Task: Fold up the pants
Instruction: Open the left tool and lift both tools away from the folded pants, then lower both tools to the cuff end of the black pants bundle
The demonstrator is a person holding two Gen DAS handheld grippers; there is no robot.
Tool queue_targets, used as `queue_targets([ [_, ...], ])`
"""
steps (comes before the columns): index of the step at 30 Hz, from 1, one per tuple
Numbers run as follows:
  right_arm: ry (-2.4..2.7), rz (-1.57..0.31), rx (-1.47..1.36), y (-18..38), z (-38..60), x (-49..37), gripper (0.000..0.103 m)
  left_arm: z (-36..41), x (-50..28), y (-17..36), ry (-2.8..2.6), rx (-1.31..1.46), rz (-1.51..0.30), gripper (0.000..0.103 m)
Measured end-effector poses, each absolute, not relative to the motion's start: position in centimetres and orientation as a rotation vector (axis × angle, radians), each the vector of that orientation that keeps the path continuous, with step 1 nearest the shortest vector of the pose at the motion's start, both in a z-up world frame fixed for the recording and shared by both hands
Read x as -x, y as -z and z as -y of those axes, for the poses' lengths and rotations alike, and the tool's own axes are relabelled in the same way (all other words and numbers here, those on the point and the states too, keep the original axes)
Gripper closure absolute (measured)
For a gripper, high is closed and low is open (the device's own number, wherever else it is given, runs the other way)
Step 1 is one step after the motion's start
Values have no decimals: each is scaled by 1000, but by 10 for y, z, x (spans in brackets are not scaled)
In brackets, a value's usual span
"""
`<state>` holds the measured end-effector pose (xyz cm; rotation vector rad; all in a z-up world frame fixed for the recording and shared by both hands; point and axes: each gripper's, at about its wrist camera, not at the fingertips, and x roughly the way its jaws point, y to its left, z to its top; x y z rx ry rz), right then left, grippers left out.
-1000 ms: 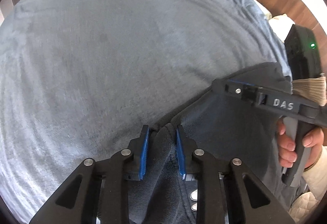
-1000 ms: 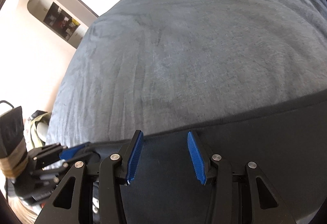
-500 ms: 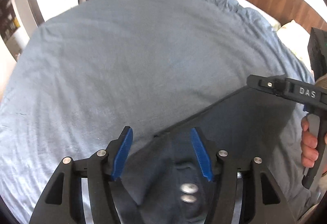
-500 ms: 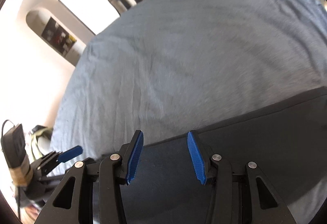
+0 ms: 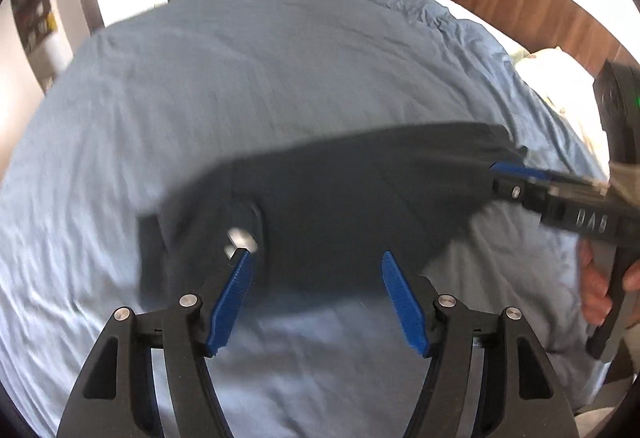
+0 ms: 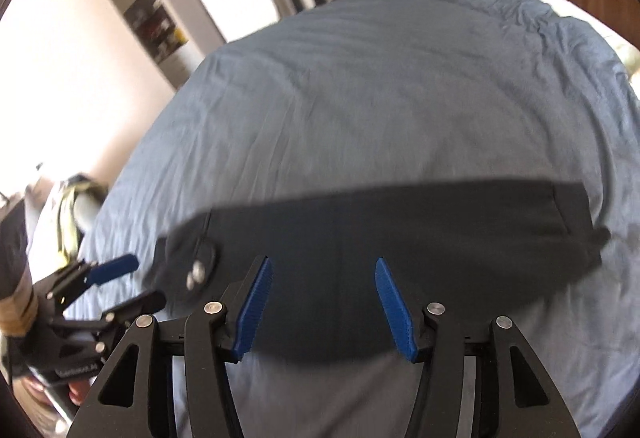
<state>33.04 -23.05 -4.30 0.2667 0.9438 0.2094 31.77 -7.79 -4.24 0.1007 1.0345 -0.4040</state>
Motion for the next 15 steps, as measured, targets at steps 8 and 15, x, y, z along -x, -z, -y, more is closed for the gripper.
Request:
queue_targets([
  [8,-281,-1096,-196,79,232,-287,48,89,-287,79,348,-75,-1154,36],
  [15,-222,-1106,-269,88,254,-273,48,101,-280,85,338,-82,-1169,36],
])
